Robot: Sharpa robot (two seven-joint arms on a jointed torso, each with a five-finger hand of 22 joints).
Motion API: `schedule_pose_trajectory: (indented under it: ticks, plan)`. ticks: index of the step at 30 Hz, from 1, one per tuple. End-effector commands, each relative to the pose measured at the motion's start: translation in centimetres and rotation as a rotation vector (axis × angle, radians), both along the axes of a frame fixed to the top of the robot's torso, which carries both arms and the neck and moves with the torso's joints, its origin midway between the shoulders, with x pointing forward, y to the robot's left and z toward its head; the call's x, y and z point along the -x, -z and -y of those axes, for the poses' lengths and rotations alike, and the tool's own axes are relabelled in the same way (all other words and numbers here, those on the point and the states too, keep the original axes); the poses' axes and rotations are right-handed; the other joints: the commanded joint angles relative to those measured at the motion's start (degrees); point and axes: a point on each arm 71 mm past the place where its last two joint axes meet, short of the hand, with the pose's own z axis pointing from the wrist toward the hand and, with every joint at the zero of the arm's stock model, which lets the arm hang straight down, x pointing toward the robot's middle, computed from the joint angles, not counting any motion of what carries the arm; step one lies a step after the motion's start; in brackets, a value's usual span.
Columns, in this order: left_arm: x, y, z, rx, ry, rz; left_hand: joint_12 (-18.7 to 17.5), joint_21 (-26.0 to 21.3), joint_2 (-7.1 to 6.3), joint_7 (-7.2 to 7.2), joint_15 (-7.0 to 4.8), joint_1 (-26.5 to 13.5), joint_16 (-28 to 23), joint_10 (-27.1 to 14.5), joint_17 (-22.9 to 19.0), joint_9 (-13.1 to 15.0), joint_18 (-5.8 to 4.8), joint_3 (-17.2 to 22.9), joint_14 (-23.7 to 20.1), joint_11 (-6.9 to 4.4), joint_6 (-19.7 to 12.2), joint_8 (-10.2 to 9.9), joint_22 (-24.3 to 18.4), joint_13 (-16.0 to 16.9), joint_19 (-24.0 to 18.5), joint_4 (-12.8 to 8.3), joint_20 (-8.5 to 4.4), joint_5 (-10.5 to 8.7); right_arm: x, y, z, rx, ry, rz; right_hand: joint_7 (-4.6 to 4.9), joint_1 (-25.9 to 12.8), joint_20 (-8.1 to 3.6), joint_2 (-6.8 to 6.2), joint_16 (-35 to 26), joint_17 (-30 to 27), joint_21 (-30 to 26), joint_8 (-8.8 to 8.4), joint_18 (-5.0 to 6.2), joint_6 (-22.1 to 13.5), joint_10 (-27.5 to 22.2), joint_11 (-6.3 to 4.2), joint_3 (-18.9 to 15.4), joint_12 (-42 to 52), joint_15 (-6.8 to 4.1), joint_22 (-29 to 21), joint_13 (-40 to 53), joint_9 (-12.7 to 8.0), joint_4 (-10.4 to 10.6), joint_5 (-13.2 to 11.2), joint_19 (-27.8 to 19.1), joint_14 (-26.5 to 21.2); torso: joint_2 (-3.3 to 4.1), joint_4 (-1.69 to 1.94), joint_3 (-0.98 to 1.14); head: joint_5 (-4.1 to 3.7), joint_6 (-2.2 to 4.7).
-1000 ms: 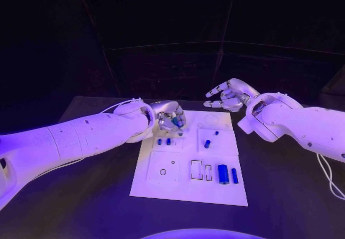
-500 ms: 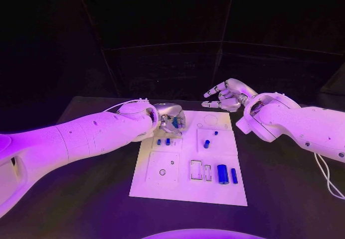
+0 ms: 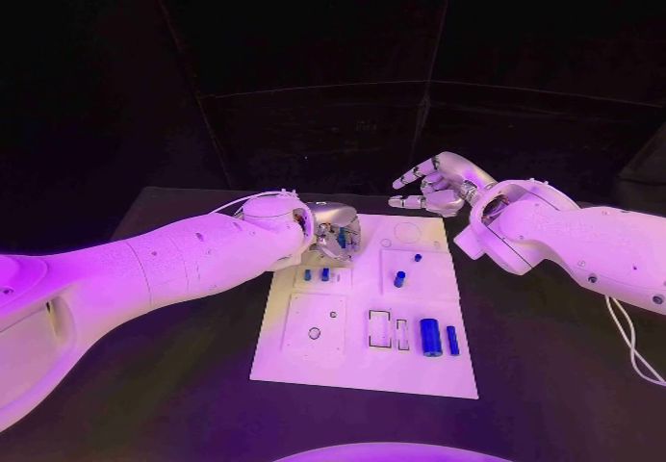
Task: Assemble the parts on the task board
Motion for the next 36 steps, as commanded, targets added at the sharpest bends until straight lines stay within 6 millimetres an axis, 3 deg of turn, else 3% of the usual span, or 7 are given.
schedule_pose_trajectory:
  ticks: [1, 36]
  plan:
    - [-0.1, 0.3, 0.0, -0.043, -0.002, -0.013, -0.36, 0.34, 0.62, 0.08, -0.23, 0.06, -0.29, 0.45, -0.09, -0.13, -1.10, 0.53, 1.75, 0.04, 0.52, -0.38, 0.08, -0.15, 0.44, -0.01, -0.10, -0.10, 0.0, -0.2, -0.2, -0.003, -0.006, 0.005, 0.00, 0.22, 0.04, 0.53, -0.24, 4.50, -0.30, 0.21, 0.32, 0.17, -0.40, 0.04, -0.16, -0.11, -0.42, -0.05, 2.22, -0.10, -0.22, 0.33, -0.40, 3.86, 0.00, 0.01, -0.03, 0.04, -0.10]
    - [-0.3, 1.3, 0.7, -0.112, -0.004, -0.046, -1.32, 3.35, 1.15, 0.14, -0.41, -0.37, -0.37, 3.53, -0.85, -1.38, -1.70, 3.15, 1.84, -0.20, 2.51, -1.18, 3.19, -1.51, 1.25, -1.11, -0.28, -0.13, 0.0, -0.2, -0.4, -0.004, -0.012, 0.005, 0.00, 0.18, 0.04, 0.53, -0.23, 4.55, -0.32, 0.23, 0.33, 0.19, -0.36, 0.04, -0.22, -0.04, -0.42, -0.07, 2.29, -0.10, -0.23, 0.38, -0.40, 3.88, -0.09, 0.07, 0.00, -0.02, -0.33]
